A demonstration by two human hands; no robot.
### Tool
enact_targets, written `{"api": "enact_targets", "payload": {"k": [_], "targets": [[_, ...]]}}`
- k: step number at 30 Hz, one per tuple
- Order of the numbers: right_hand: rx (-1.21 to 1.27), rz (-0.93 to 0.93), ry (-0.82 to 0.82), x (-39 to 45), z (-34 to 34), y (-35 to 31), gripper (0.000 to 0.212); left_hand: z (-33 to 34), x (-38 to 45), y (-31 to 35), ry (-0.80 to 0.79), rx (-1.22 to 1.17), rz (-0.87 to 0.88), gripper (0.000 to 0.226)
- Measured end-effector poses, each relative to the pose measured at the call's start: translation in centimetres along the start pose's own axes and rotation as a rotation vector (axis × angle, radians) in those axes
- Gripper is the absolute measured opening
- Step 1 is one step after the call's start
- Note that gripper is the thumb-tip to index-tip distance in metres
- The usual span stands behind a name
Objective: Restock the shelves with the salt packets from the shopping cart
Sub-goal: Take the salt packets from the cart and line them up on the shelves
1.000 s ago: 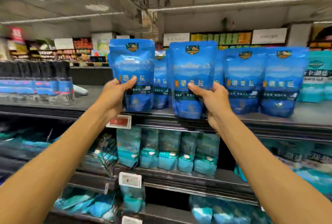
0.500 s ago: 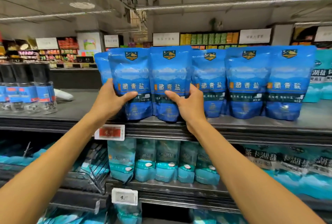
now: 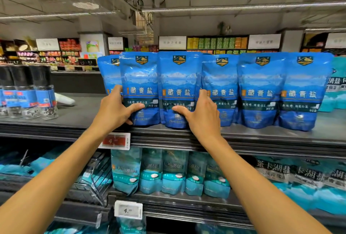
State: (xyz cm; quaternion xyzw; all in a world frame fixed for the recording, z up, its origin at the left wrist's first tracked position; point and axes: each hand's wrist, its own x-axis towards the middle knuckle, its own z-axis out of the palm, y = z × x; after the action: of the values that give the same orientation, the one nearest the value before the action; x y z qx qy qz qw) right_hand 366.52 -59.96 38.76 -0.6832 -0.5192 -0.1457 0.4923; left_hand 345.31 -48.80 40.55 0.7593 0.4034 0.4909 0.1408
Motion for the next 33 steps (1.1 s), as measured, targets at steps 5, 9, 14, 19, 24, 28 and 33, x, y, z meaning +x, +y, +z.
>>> {"api": "enact_targets", "payload": {"k": [5,9,14,19,24,28,33], "targets": [[0.030,0.013,-0.044,-0.5,-0.1,0.3,0.075,-0.2,-0.7,-0.1,0.013,-0.056,-0.058,0.063],[0.047,-0.002,-0.061,-0.9,-0.5,0.5,0.075,0.1,-1.6,0.0,0.063,0.013,-0.012,0.054],[0.027,-0.008,-0.059,-0.9,-0.8,0.8,0.070,0.1,-2.1,0.2,0.077,-0.021,-0.017,0.042],[0.020,-0.043,0.042,-1.5,-1.0,0.9,0.057,0.1,-3.2,0.5,0.304,-0.057,0.058,0.039],[0.110,-0.223,0.252,-2.8,-2.3,1.3,0.035,0.7,-6.6,2.1,0.323,-0.326,0.144,0.024],[0.279,-0.314,0.280,-4.8,-4.2,2.5,0.017,2.9,-9.7,3.7,0.205,-0.552,0.160,0.021],[0.289,-0.268,0.311,-8.7,-8.0,6.1,0.012,8.2,-13.8,5.9,0.046,-0.730,0.185,0.019]]}}
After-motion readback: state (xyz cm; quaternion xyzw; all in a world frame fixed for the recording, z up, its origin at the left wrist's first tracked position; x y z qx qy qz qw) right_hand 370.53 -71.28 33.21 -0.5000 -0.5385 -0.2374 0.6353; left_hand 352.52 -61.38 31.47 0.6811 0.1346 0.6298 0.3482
